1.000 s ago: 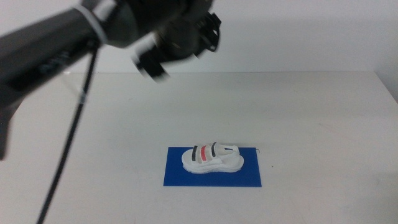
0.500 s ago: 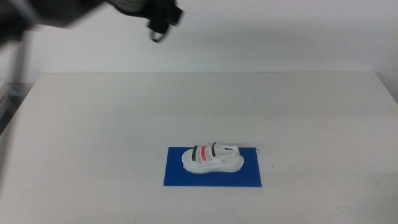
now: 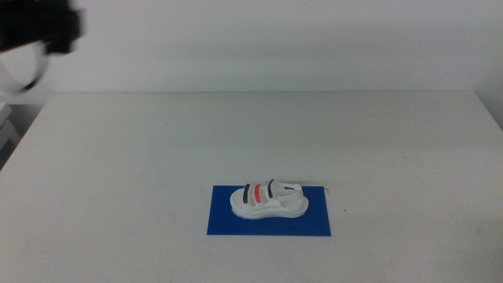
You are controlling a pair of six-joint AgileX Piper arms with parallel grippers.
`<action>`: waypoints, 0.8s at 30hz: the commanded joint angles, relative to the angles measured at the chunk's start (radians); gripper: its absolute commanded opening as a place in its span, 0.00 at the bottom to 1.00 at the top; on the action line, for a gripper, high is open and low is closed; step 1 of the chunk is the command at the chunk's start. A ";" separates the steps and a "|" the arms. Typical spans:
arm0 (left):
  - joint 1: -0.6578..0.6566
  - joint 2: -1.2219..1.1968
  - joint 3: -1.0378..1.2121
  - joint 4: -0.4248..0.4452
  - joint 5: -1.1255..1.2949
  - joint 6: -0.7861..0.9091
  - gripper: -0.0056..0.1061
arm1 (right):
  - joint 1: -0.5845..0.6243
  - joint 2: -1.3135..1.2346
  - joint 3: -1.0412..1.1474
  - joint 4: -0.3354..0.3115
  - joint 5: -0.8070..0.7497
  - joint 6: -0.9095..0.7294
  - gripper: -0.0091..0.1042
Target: Use one arm to grab the shoe from the table and place it on the mat.
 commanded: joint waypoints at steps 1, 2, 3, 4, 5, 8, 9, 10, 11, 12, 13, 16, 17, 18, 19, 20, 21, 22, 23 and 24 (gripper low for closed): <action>0.071 -0.136 0.113 -0.025 -0.196 -0.015 0.89 | 0.001 -0.026 0.005 -0.009 -0.076 -0.008 0.65; 0.105 -0.187 0.179 -0.035 -0.240 -0.015 0.89 | 0.001 -0.026 0.005 -0.009 -0.076 -0.008 0.65; 0.138 -0.236 0.243 -0.039 -0.281 -0.015 0.89 | 0.001 -0.026 0.005 -0.009 -0.076 -0.008 0.65; 0.167 -0.275 0.293 -0.041 -0.310 -0.015 0.89 | 0.001 -0.026 0.005 -0.009 -0.076 -0.008 0.65; 0.196 -0.322 0.354 -0.045 -0.340 -0.015 0.89 | 0.001 -0.026 0.005 -0.009 -0.076 -0.008 0.65; 0.256 -0.472 0.521 -0.071 -0.404 -0.015 0.89 | 0.001 -0.026 0.005 -0.009 -0.076 -0.008 0.65; 0.269 -0.522 0.568 -0.079 -0.411 -0.015 0.89 | 0.001 -0.026 0.005 -0.009 -0.076 -0.008 0.65; 0.271 -0.562 0.603 -0.082 -0.412 -0.015 0.89 | 0.001 -0.026 0.005 -0.009 -0.076 -0.008 0.65; 0.271 -0.609 0.644 -0.082 -0.412 -0.015 0.89 | 0.001 -0.026 0.005 -0.009 -0.076 -0.008 0.65; 0.268 -0.655 0.683 -0.081 -0.409 -0.015 0.89 | 0.001 -0.026 0.005 -0.009 -0.076 -0.008 0.65; 0.267 -0.689 0.712 -0.082 -0.411 -0.017 0.89 | 0.001 -0.026 0.005 -0.009 -0.076 -0.008 0.65; 0.267 -0.809 0.805 -0.098 -0.406 -0.031 0.89 | 0.001 -0.026 0.005 -0.009 -0.076 -0.008 0.65; 0.267 -0.844 0.840 -0.103 -0.406 -0.036 0.89 | 0.001 -0.026 0.005 -0.009 -0.076 -0.008 0.65; 0.267 -0.871 0.862 -0.109 -0.408 -0.038 0.89 | 0.001 -0.026 0.005 -0.009 -0.076 -0.008 0.65; 0.267 -0.902 0.892 -0.120 -0.415 -0.038 0.89 | 0.001 -0.026 0.005 -0.009 -0.076 -0.008 0.65; 0.267 -0.928 0.924 -0.136 -0.425 -0.035 0.89 | 0.001 -0.026 0.005 -0.009 -0.076 -0.008 0.65; 0.267 -0.948 0.949 -0.154 -0.434 -0.025 0.89 | 0.001 -0.026 0.005 -0.009 -0.076 -0.008 0.65; 0.267 -0.975 0.979 -0.184 -0.446 0.001 0.89 | 0.001 -0.026 0.005 -0.009 -0.076 -0.008 0.65; 0.267 -1.002 1.010 -0.222 -0.459 0.038 0.89 | 0.001 -0.026 0.005 -0.009 -0.076 -0.008 0.65; 0.268 -1.027 1.035 -0.264 -0.470 0.078 0.89 | 0.001 -0.026 0.005 -0.009 -0.076 -0.008 0.65</action>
